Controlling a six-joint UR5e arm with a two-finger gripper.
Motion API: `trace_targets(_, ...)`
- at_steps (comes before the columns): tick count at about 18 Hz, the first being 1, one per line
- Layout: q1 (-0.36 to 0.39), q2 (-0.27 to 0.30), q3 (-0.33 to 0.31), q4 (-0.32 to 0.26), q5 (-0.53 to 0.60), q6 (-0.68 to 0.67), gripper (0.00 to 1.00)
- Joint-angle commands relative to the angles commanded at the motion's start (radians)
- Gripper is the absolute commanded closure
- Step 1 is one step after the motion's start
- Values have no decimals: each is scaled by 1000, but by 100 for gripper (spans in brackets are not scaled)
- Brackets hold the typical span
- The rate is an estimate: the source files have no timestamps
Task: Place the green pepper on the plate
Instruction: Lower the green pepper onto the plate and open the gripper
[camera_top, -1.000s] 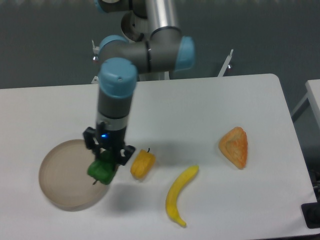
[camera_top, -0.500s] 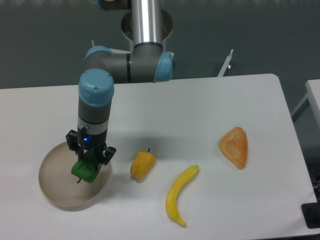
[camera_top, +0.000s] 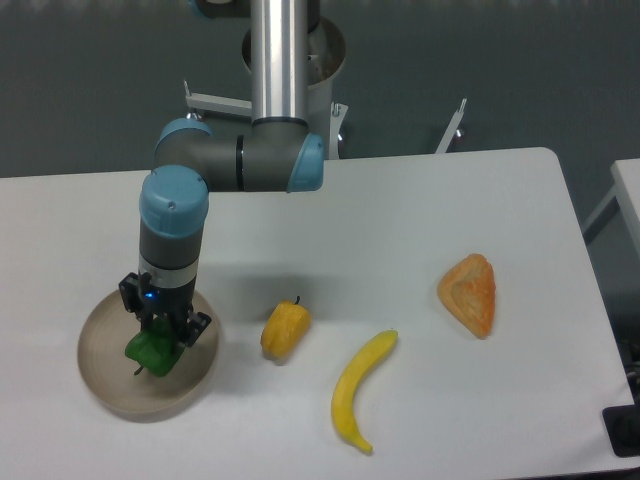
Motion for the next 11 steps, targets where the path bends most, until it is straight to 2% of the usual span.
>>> trace_targets(3, -5, -12, -6, 26, -3, 12, 67)
trace_targets(11, -6, -18, -12, 29, -6, 15, 65)
